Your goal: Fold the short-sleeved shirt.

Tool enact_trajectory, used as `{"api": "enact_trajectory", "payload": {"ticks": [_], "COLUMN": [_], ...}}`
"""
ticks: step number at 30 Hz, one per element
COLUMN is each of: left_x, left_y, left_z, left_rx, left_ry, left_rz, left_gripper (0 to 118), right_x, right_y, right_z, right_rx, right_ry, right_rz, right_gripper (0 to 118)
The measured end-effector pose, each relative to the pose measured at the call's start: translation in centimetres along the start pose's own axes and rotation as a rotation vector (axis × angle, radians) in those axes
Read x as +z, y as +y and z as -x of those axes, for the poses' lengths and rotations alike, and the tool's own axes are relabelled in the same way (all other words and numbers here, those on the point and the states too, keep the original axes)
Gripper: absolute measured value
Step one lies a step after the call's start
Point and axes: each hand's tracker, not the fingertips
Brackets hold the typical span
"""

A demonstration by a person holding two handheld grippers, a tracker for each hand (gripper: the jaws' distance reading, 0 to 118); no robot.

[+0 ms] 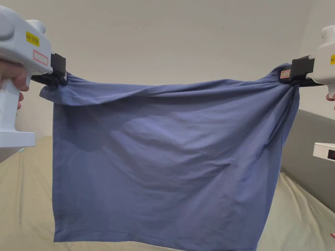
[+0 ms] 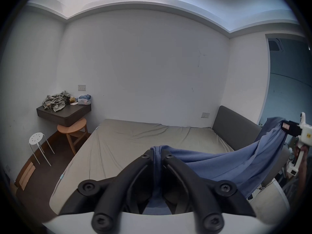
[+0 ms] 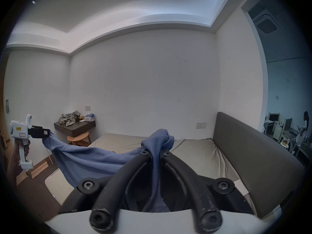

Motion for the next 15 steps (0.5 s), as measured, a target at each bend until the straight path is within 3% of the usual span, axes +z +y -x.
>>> {"api": "enact_trajectory", "payload": {"ticks": [8,15], "left_x": [-4.7,-10.8], "left_y": [1.3,1.7], "left_z": [-0.3,-1.6], "left_rx": [-0.009,-0.054], "left_ry": [0.002,0.003], "left_rz": [0.028,0.045], "left_gripper": [7,7], "right_x": [-1.6,-8.0], "right_y": [-0.4,0.5], "right_z": [-0.9,-2.1], "right_rx": [-0.020,0.042], "right_ry": [-0.019,-0.070], "right_rz": [0.012,0.038], "right_gripper": [6,6]}}
